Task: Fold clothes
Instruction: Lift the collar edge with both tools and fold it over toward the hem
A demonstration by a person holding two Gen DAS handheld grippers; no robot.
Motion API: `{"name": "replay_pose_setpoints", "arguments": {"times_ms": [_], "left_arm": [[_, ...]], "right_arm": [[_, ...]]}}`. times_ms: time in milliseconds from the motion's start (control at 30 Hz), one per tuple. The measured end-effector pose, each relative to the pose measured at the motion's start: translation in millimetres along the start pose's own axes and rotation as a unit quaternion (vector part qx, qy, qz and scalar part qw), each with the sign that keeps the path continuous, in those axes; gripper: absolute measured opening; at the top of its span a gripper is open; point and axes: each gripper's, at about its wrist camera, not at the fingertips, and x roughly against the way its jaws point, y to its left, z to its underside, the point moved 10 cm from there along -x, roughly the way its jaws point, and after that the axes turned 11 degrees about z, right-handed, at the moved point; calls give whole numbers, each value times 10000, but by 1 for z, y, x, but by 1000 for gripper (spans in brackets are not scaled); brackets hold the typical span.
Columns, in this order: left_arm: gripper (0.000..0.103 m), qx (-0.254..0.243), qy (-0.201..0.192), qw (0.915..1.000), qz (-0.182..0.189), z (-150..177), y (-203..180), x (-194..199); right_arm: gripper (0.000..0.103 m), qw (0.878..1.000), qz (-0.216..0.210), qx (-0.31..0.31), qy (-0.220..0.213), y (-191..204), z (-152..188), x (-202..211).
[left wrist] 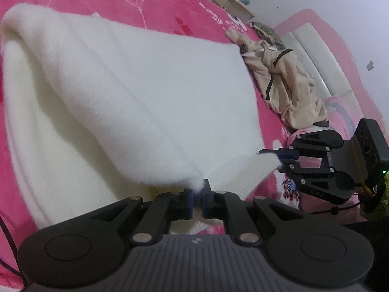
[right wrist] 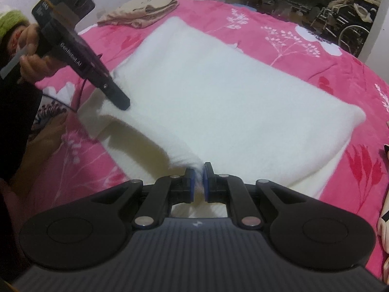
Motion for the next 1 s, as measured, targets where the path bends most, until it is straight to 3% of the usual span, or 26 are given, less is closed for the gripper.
{"name": "replay_pose_setpoints", "arguments": {"times_ms": [333,600,900,1000], "left_arm": [[6,-178,179,9997,-7,9,-3,3],[7,-367,401,9981,-290,20,7,-9],[10,-932,537,9915,-736,26,11,-18],[15,-1058,573,9891,-850,28,11,-19]], "right_arm": [[6,9997,-133,177,82,13,16,4],[6,9984,-53,547,149,23,30,-7],[7,9998,-96,76,123,7,28,6],[13,9998,-111,-81,114,2,27,11]]}}
